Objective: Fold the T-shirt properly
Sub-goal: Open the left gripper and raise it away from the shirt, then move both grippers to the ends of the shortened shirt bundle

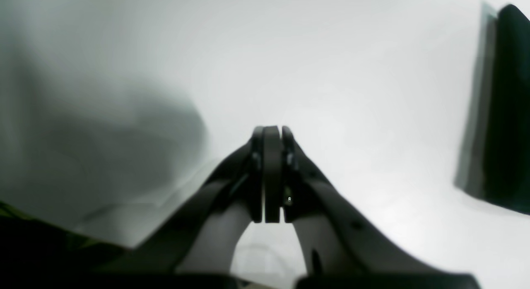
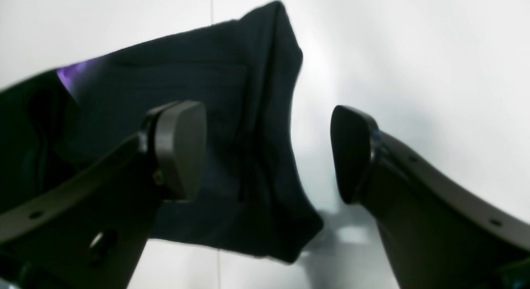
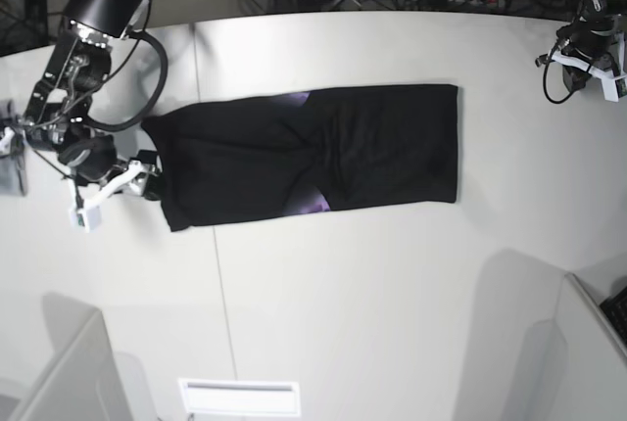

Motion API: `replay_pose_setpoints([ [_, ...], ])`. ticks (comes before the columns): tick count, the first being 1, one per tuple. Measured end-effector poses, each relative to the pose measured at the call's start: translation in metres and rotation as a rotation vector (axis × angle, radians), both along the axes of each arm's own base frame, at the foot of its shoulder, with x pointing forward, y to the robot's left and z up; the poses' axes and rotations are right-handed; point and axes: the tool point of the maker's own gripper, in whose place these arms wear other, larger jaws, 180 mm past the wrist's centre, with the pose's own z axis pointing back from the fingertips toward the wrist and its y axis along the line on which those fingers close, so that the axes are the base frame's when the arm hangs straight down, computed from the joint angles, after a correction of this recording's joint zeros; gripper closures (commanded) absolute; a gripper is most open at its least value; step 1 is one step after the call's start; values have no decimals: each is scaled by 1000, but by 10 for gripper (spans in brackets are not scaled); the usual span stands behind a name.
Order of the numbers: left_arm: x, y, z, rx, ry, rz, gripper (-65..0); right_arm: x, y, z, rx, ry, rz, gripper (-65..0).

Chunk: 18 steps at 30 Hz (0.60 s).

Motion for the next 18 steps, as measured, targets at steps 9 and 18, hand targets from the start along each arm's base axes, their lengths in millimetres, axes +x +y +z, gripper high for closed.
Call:
replay_pose_setpoints([
  [9, 6, -2, 2, 1, -13, -11, 0, -2, 14, -51, 114, 132, 53, -423],
  [18, 9, -13, -10, -33, 6, -35, 0, -9, 41, -56, 162, 103, 134, -419],
])
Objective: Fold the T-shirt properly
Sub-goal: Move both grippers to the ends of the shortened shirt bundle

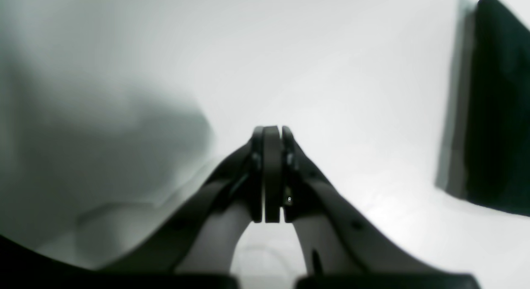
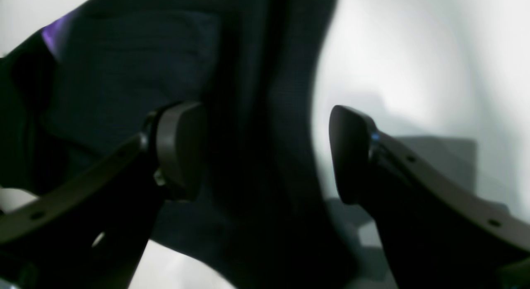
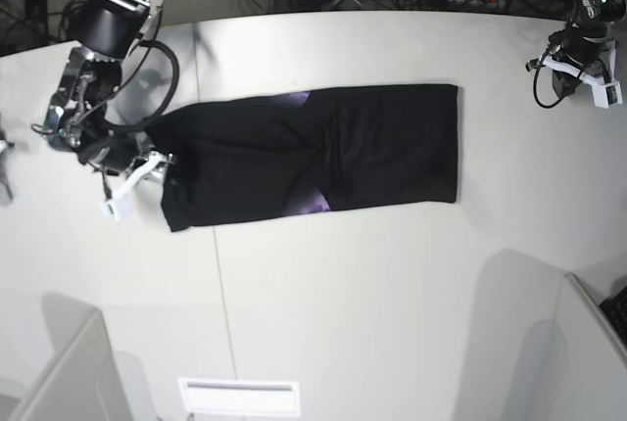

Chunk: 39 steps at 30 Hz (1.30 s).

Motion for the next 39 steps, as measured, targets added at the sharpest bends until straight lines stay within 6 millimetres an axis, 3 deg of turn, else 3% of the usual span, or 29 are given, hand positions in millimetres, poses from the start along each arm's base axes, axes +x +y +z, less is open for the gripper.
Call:
replay_pose_setpoints([
  [6, 15, -3, 4, -7, -34, -8, 0, -10, 36, -2, 23, -11, 86, -419],
  [11, 20, -25, -9, -46, -8, -65, 0, -10, 41, -2, 30, -19, 93, -401],
  [14, 25, -35, -14, -61, -4, -95, 0, -11, 38, -3, 23, -17, 91, -287],
  [19, 29, -56, -43, -126, 57, -130, 0, -18, 39, -10, 12, 13, 105, -12],
  [20, 31, -58, -47, -116, 74, -142, 0, -18, 39, -10, 11, 15, 105, 0],
  [27, 62, -84, -53, -37, 92, -237, 0, -18, 31, -6, -18, 59, 48, 0],
  [31, 82, -103, -54, -7, 99, -320, 0, -16, 14, 11, -126, 31, 49, 0],
  [35, 95, -132, -54, -21, 88, -400, 0, -8, 42, 33, -157, -44, 156, 0],
  [39, 102, -154, -54, -23, 87, -471, 0, -6, 65, 46, -147, -54, 147, 0],
])
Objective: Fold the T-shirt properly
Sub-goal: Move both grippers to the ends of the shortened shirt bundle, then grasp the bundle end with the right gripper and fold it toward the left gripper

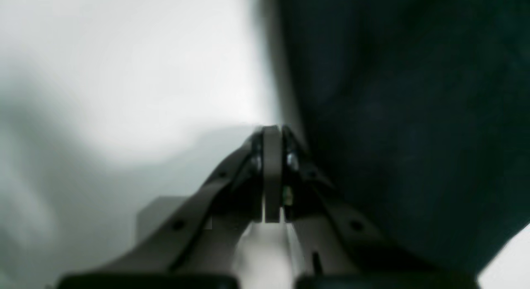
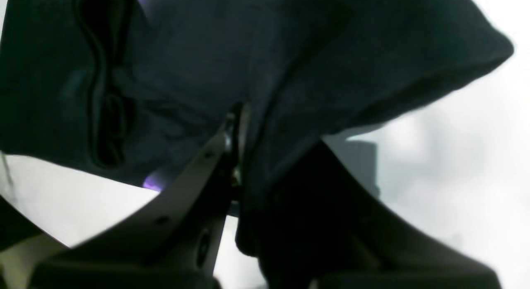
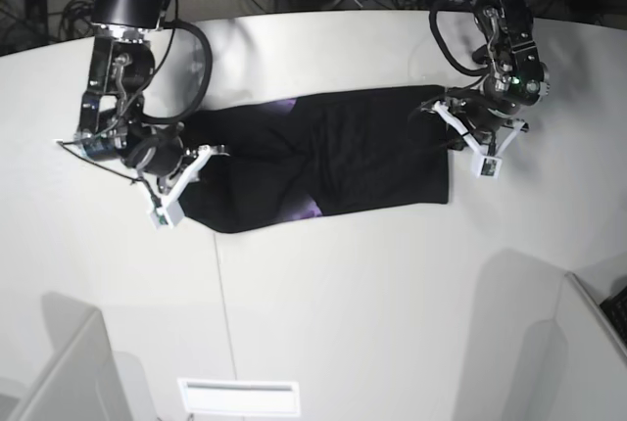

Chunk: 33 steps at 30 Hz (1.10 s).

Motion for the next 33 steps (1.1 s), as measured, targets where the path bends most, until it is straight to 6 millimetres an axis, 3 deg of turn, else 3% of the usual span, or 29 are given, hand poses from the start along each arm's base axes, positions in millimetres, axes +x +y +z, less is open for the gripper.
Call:
replay_pose_setpoints([
  [7, 0, -3, 0, -8, -1, -3, 0, 2, 35, 33, -3, -94, 89, 0],
  [16, -1, 0, 0, -2, 1, -2, 0, -5, 78, 41, 39, -116, 176, 0],
  [22, -1, 1, 0, 1, 2, -2, 0, -12, 111, 64, 83, -181, 235, 0],
  [33, -2, -1, -1, 1, 3, -8, 0, -24, 145, 66, 144, -145, 259, 0],
])
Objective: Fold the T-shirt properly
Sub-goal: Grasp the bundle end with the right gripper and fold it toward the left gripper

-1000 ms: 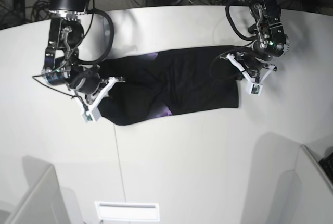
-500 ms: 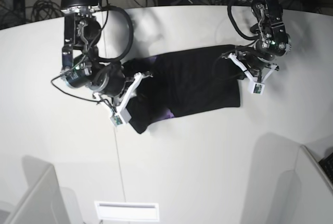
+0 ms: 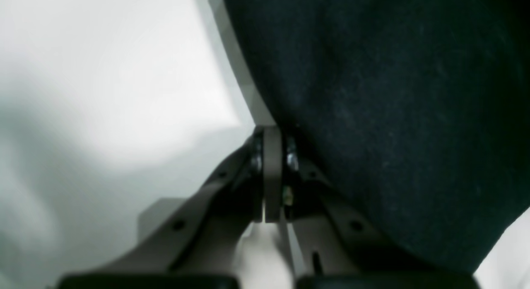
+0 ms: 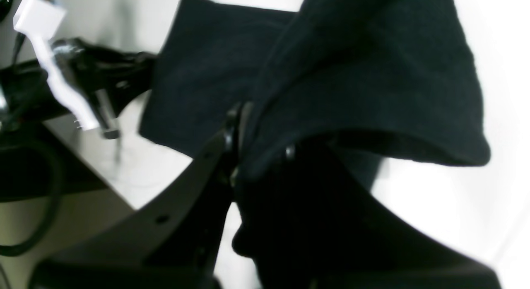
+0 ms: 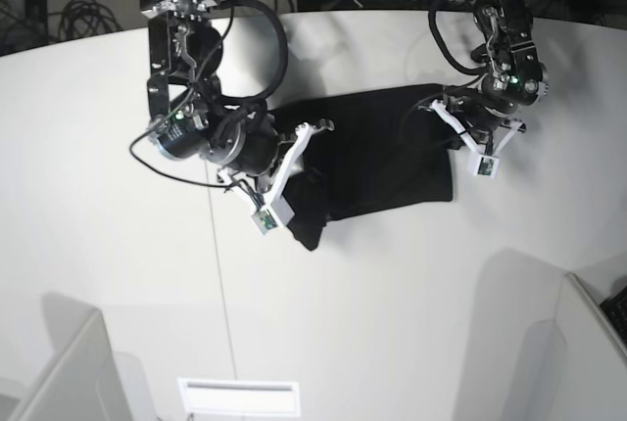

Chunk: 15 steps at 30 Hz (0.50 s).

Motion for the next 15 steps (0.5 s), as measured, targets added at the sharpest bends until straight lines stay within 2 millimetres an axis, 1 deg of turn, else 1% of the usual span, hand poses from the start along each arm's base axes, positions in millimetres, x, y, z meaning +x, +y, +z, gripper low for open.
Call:
replay_pose_setpoints([
  [5, 0, 0, 0, 1, 0, -2, 0, -6, 29, 7, 46, -3, 12, 0],
  [8, 0, 0, 0, 0, -1, -2, 0, -5, 39, 11, 59, 3, 19, 0],
  [12, -1, 0, 0, 0, -1, -2, 0, -2, 49, -1, 31, 47, 25, 0],
  [15, -1, 1, 0, 0, -1, 2, 0, -3, 57, -1, 22, 54, 40, 0],
])
